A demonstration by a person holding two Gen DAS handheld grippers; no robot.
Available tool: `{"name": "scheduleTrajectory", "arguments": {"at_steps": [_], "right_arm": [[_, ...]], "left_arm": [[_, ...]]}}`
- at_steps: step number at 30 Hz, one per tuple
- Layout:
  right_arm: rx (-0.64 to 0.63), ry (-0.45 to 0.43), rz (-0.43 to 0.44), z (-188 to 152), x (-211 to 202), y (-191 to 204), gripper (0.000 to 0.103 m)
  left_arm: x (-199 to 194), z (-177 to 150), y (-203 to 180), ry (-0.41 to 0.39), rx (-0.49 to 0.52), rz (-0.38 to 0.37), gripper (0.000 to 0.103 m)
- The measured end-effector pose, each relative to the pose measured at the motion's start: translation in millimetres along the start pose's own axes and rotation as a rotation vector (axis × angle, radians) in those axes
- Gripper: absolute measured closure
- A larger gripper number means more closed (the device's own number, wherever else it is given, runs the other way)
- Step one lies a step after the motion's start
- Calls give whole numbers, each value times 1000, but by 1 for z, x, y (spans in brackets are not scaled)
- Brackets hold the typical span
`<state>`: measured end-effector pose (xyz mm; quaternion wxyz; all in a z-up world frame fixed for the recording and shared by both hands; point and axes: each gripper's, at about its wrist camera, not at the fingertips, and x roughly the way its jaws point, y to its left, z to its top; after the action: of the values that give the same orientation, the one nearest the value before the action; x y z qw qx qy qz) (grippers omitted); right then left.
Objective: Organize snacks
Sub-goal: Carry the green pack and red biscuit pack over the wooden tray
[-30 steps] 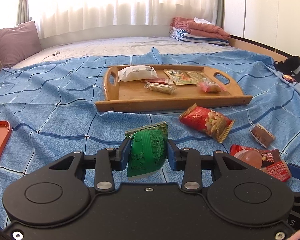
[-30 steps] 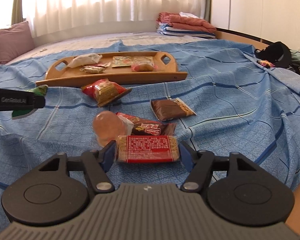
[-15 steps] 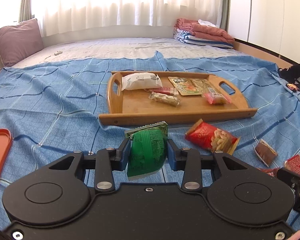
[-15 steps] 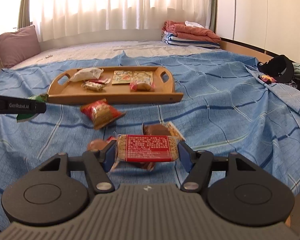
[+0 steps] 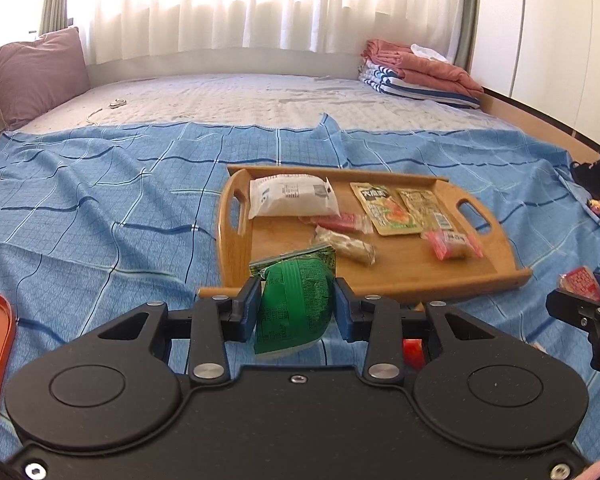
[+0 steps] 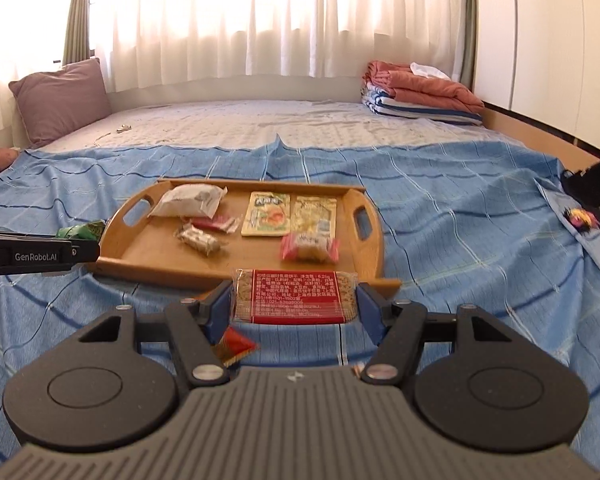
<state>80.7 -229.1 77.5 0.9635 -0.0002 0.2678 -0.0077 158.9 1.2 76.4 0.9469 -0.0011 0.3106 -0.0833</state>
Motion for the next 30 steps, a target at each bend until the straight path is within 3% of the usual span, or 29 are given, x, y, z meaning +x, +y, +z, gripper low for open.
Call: {"name": "scheduleTrajectory", "arguments": {"at_steps": [6,17,30], "right_arm": [[13,24,85,29,37,2,36],[0,109,138,72,106,5,36],[46,281,171,78,190,14,36]], "left_arm": [[28,24,4,23,-34,-6,67],[90,59,14,87,-65,-5,67],[151,73,20,190,-91,28,67]]}}
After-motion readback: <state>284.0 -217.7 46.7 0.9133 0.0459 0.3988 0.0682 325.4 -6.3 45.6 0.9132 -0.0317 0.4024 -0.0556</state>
